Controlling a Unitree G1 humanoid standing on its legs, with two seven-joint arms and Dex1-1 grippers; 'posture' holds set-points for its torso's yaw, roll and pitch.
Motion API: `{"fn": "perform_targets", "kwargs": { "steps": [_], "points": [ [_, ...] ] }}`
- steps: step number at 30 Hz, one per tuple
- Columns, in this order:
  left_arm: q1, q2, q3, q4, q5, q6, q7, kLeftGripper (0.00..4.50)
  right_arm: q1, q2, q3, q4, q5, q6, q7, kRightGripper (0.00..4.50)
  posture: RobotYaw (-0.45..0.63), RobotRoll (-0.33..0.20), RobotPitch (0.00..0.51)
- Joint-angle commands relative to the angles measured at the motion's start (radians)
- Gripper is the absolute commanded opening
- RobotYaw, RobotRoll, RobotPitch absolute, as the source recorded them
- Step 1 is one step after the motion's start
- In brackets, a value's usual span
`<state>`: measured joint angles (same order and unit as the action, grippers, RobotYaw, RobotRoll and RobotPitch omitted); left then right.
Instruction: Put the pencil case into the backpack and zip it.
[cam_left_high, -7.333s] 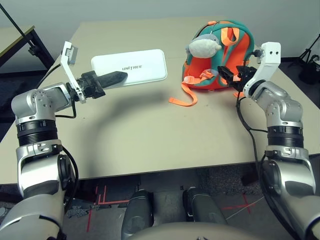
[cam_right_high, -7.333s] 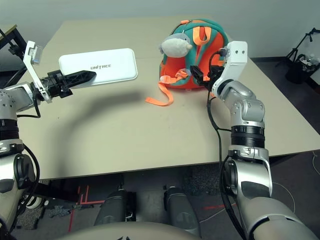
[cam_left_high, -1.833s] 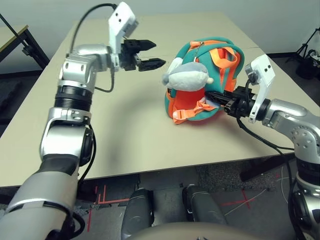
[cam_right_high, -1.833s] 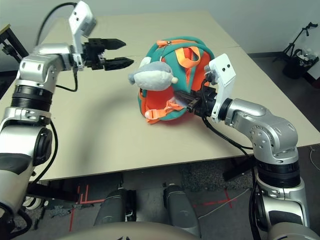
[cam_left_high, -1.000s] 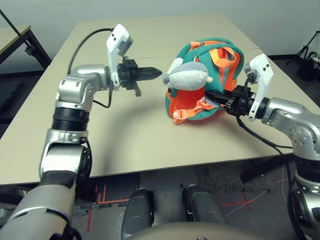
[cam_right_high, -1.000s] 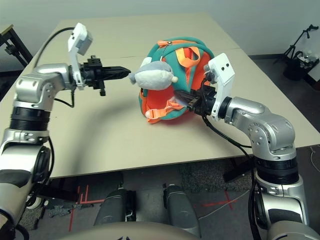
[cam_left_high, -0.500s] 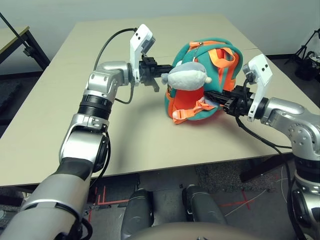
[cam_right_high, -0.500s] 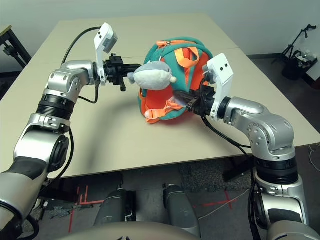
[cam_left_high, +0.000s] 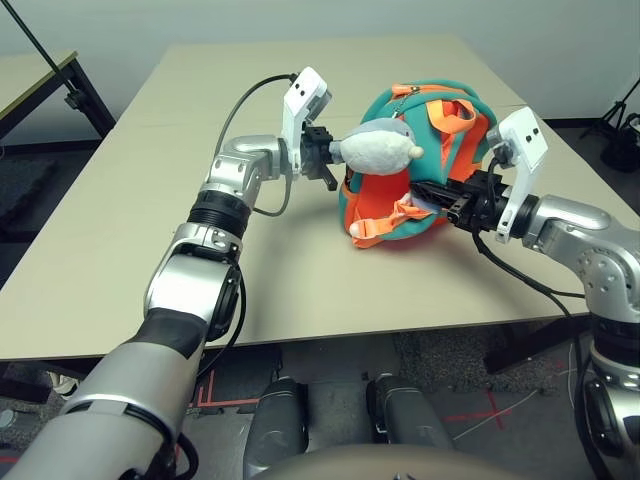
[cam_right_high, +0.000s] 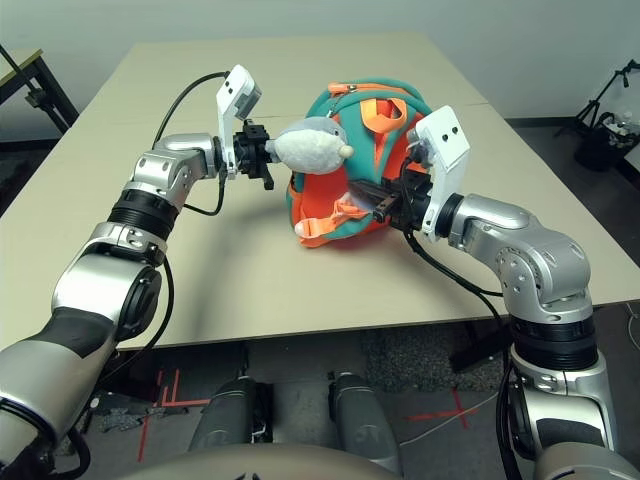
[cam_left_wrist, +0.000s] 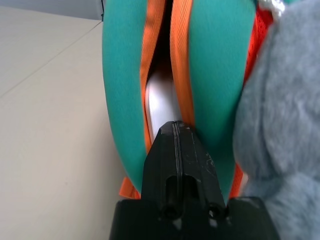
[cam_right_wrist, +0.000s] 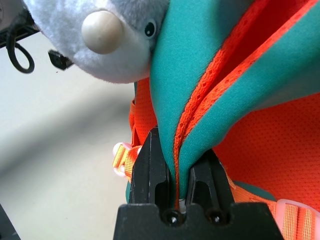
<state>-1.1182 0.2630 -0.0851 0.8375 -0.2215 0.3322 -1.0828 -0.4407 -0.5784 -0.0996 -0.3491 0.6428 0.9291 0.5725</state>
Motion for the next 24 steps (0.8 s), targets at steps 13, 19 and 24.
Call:
{"fn": "perform_targets", "kwargs": {
  "steps": [13, 19, 24],
  "points": [
    [-0.069, 0.241, 0.091, -0.325, -0.104, 0.222, -0.107, 3.77, 0.003, -0.002, 0.009, 0.012, -0.009, -0.022, 0.014, 0.13, -0.24, 0.0, 0.041],
    [-0.098, 0.226, 0.04, -0.497, -0.15, 0.283, -0.157, 4.5, 0.005, -0.005, 0.017, 0.032, -0.022, -0.034, 0.027, 0.13, -0.23, 0.0, 0.037],
    [-0.104, 0.2, -0.042, -0.567, -0.132, 0.273, -0.187, 4.5, -0.001, -0.012, 0.029, 0.049, -0.046, -0.05, 0.038, 0.13, -0.24, 0.0, 0.029]
  ]
}}
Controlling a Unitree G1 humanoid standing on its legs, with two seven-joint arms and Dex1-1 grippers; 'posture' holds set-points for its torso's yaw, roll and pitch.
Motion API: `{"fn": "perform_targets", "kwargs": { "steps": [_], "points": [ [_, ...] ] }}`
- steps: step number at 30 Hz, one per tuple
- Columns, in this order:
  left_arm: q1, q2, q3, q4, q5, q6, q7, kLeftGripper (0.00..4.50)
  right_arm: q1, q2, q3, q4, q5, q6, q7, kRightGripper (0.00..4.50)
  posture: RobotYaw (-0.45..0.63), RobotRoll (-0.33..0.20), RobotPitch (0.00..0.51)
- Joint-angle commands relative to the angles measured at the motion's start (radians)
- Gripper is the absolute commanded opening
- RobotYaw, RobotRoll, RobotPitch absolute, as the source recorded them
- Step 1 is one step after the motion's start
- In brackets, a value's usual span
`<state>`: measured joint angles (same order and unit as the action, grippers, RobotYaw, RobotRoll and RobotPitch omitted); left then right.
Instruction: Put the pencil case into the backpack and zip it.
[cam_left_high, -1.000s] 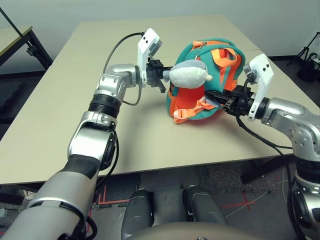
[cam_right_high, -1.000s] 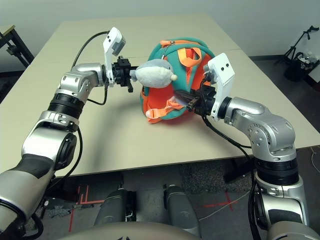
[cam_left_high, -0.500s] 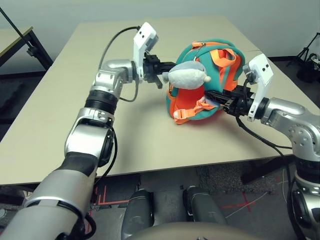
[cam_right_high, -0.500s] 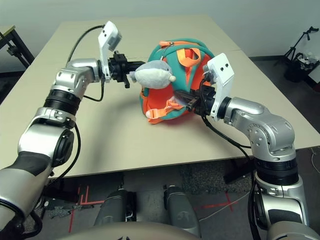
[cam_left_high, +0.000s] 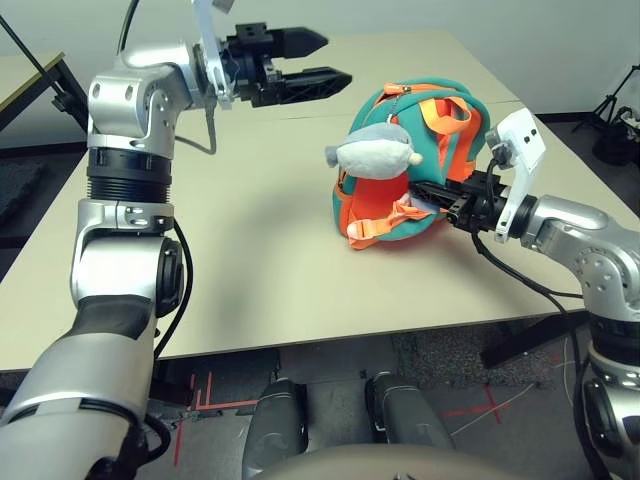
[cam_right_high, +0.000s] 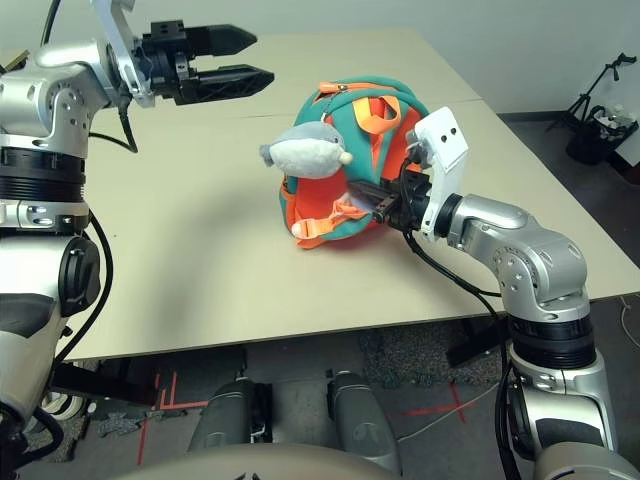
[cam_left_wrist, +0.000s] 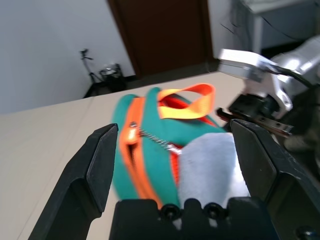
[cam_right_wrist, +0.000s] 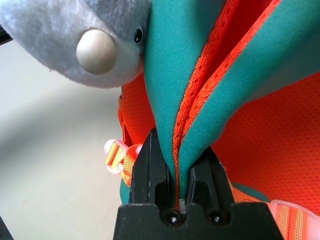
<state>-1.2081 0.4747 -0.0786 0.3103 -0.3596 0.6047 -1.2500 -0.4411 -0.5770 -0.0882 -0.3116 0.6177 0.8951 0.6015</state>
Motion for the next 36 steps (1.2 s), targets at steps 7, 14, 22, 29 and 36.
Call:
{"fn": "perform_targets", "kwargs": {
  "steps": [7, 14, 22, 29, 36],
  "points": [
    [0.049, 0.011, -0.154, -0.105, 0.038, 0.004, -0.067, 4.5, 0.004, -0.009, 0.016, 0.012, -0.044, -0.029, 0.009, 0.13, -0.26, 0.0, 0.028],
    [0.113, 0.067, -0.231, -0.146, 0.106, -0.016, -0.064, 4.5, 0.003, -0.007, 0.008, 0.006, -0.042, -0.03, 0.013, 0.13, -0.25, 0.0, 0.026],
    [0.151, 0.029, -0.218, -0.146, 0.111, -0.018, -0.014, 4.12, -0.009, 0.0, 0.01, 0.011, -0.039, -0.035, 0.022, 0.13, -0.24, 0.0, 0.024],
    [0.117, -0.013, -0.107, -0.081, 0.051, -0.015, 0.034, 1.55, -0.009, 0.002, 0.006, 0.027, -0.047, -0.044, 0.018, 0.13, -0.24, 0.0, 0.021],
    [0.1, 0.01, -0.044, -0.072, -0.001, 0.039, 0.023, 0.03, 0.0, 0.017, -0.016, 0.045, -0.04, -0.047, -0.003, 0.13, -0.24, 0.0, 0.026]
  ]
}}
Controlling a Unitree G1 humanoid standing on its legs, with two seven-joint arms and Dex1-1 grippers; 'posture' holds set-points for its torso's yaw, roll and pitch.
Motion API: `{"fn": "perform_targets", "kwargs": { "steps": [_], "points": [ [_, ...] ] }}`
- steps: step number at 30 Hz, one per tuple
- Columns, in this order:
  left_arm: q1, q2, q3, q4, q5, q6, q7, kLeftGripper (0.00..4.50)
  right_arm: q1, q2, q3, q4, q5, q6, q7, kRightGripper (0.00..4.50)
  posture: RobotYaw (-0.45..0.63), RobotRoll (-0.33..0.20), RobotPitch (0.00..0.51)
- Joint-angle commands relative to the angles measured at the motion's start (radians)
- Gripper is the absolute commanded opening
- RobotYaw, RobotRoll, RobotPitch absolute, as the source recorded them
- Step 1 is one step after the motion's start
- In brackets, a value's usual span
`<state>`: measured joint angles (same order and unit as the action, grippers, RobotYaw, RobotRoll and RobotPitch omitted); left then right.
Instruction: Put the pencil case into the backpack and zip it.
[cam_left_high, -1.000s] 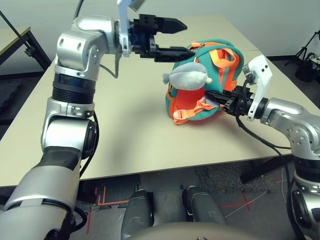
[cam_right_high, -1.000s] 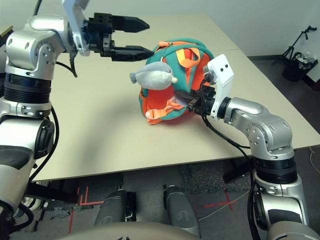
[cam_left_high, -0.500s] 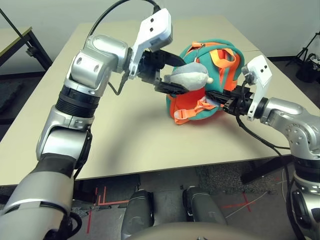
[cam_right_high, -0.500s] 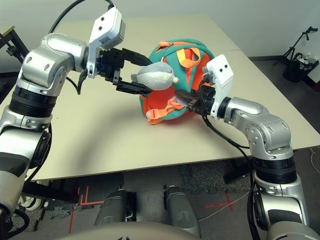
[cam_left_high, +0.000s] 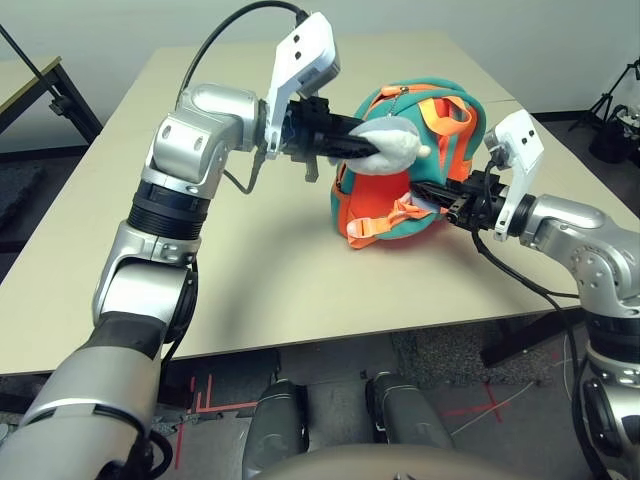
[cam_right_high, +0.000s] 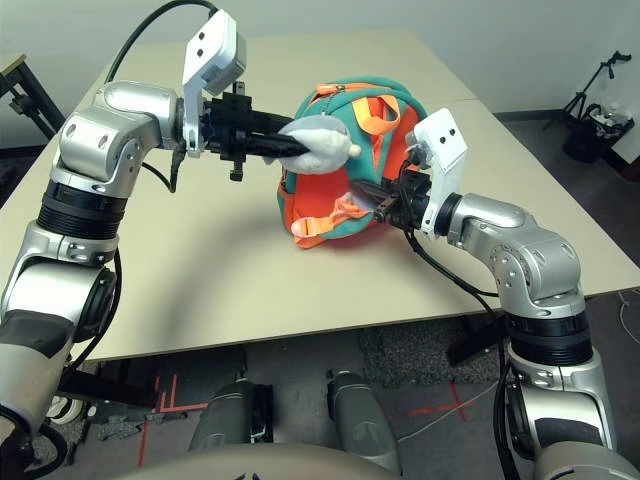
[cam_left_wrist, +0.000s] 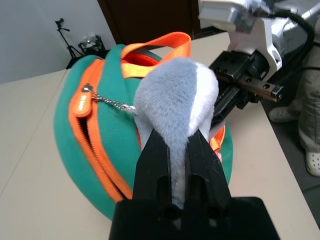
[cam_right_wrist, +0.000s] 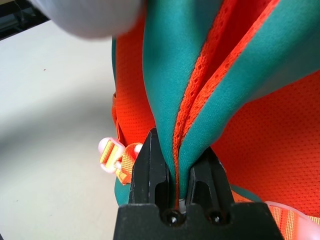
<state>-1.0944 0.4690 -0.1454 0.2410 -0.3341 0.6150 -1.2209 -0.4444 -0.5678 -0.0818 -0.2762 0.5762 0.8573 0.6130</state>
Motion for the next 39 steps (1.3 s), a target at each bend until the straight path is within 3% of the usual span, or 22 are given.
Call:
{"fn": "perform_targets", "kwargs": {
  "steps": [1, 8, 18, 28, 39],
  "points": [
    [-0.01, 0.024, 0.024, -0.008, -0.03, 0.035, -0.011, 0.03, 0.006, 0.01, -0.027, 0.01, 0.002, -0.009, -0.018, 0.13, -0.24, 0.0, 0.027],
    [0.012, 0.113, 0.053, 0.003, -0.055, 0.078, -0.031, 0.03, 0.033, 0.025, -0.073, -0.023, 0.012, 0.006, -0.071, 0.13, -0.25, 0.0, 0.037],
    [0.083, 0.175, 0.057, 0.007, -0.063, 0.092, -0.043, 0.03, 0.081, 0.013, -0.116, -0.071, 0.033, 0.02, -0.126, 0.13, -0.28, 0.0, 0.041],
    [0.188, 0.205, 0.065, -0.022, -0.07, 0.136, -0.025, 0.03, 0.051, 0.025, -0.13, -0.049, 0.034, 0.025, -0.176, 0.13, -0.26, 0.0, 0.046],
    [0.428, 0.167, 0.013, -0.084, -0.075, 0.219, 0.04, 0.03, 0.04, 0.04, -0.112, -0.043, 0.04, 0.026, -0.188, 0.13, -0.25, 0.0, 0.047]
  ]
}}
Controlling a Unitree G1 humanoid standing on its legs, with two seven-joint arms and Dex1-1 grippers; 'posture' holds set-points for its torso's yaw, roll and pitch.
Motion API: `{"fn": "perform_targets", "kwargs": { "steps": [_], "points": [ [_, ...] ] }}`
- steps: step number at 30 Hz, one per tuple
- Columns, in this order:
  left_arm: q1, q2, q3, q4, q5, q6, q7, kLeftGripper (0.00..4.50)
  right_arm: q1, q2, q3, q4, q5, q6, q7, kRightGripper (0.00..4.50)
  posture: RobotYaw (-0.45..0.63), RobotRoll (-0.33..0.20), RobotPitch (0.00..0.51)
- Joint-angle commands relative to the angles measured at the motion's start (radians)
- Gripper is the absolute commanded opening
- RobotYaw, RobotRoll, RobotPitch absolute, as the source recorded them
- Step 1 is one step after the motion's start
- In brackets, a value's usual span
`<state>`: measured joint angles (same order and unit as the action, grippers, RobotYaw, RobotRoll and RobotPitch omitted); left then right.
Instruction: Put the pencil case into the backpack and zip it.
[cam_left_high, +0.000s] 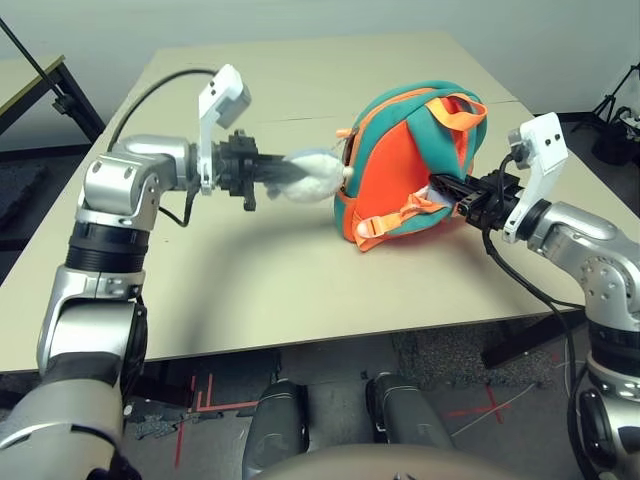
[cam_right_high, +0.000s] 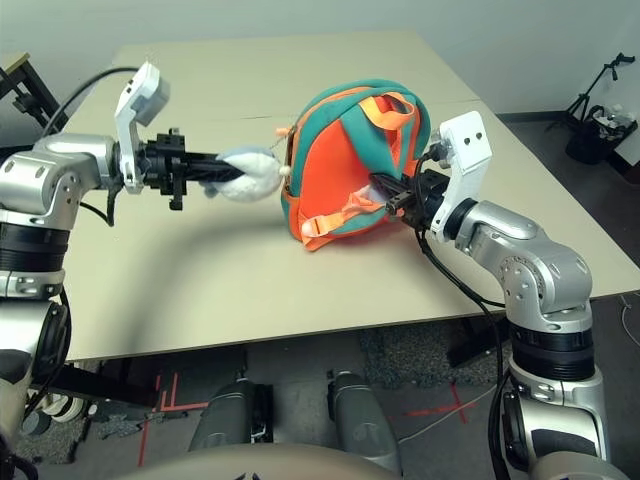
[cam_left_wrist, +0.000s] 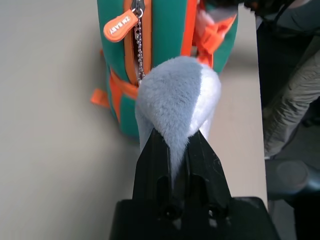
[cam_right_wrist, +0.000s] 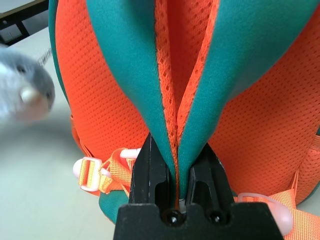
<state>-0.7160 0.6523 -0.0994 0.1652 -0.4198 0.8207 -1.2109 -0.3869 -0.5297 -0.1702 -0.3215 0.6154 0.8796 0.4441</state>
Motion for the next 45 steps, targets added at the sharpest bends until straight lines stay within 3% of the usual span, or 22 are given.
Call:
{"fn": "perform_targets", "kwargs": {
  "steps": [1, 5, 10, 11, 13, 20, 21, 24, 25, 30, 34, 40, 45],
  "points": [
    [0.066, -0.032, -0.037, 0.002, 0.015, 0.011, 0.045, 0.03, -0.019, 0.002, -0.02, 0.004, 0.0, 0.003, -0.017, 0.13, -0.25, 0.0, 0.047],
    [0.1, -0.078, -0.035, 0.028, 0.011, 0.008, 0.088, 0.03, -0.028, 0.005, -0.012, 0.01, -0.001, 0.004, -0.013, 0.13, -0.24, 0.0, 0.045],
    [0.108, -0.082, -0.005, 0.05, 0.005, 0.007, 0.126, 0.03, -0.035, 0.001, -0.002, 0.013, 0.0, 0.006, -0.001, 0.13, -0.24, 0.0, 0.043],
    [0.105, -0.079, 0.008, 0.053, 0.0, 0.011, 0.134, 0.76, -0.036, 0.0, 0.0, 0.013, 0.001, 0.007, 0.004, 0.13, -0.24, 0.0, 0.043],
    [0.091, -0.061, 0.059, 0.052, -0.031, 0.036, 0.142, 1.51, -0.036, -0.02, 0.016, 0.007, 0.009, 0.019, 0.037, 0.13, -0.23, 0.0, 0.041],
    [0.133, 0.047, 0.183, -0.024, -0.116, 0.131, 0.138, 4.36, -0.046, -0.124, 0.061, 0.006, 0.041, 0.045, 0.207, 2.78, -0.18, 0.0, 0.033],
    [0.145, 0.063, 0.196, -0.038, -0.123, 0.142, 0.141, 4.5, -0.048, -0.147, 0.068, 0.007, 0.045, 0.046, 0.239, 3.13, -0.17, 0.0, 0.032],
    [0.18, 0.105, 0.252, -0.074, -0.149, 0.179, 0.166, 4.5, -0.064, -0.234, 0.083, 0.029, 0.042, 0.031, 0.348, 4.38, -0.15, 0.0, 0.03],
    [0.193, 0.119, 0.268, -0.087, -0.155, 0.187, 0.172, 4.5, -0.07, -0.263, 0.086, 0.04, 0.039, 0.024, 0.383, 4.49, -0.14, 0.0, 0.03],
    [0.262, 0.193, 0.312, -0.097, -0.139, 0.171, 0.203, 4.5, -0.08, -0.413, 0.089, 0.13, 0.011, -0.021, 0.552, 4.49, -0.1, 0.0, 0.031],
    [0.297, 0.205, 0.379, -0.081, -0.133, 0.138, 0.268, 4.5, -0.095, -0.492, 0.095, 0.321, -0.071, -0.116, 0.63, 4.49, -0.07, 0.0, 0.034],
    [0.328, 0.128, 0.388, -0.012, -0.007, -0.068, 0.466, 4.5, -0.168, -0.402, 0.101, 0.629, -0.2, -0.241, 0.547, 4.49, -0.03, 0.0, 0.038],
    [0.333, 0.037, 0.414, 0.042, 0.008, -0.19, 0.551, 4.5, -0.232, -0.269, 0.028, 0.828, -0.259, -0.348, 0.365, 4.49, -0.02, 0.0, 0.036]
  ]
}}
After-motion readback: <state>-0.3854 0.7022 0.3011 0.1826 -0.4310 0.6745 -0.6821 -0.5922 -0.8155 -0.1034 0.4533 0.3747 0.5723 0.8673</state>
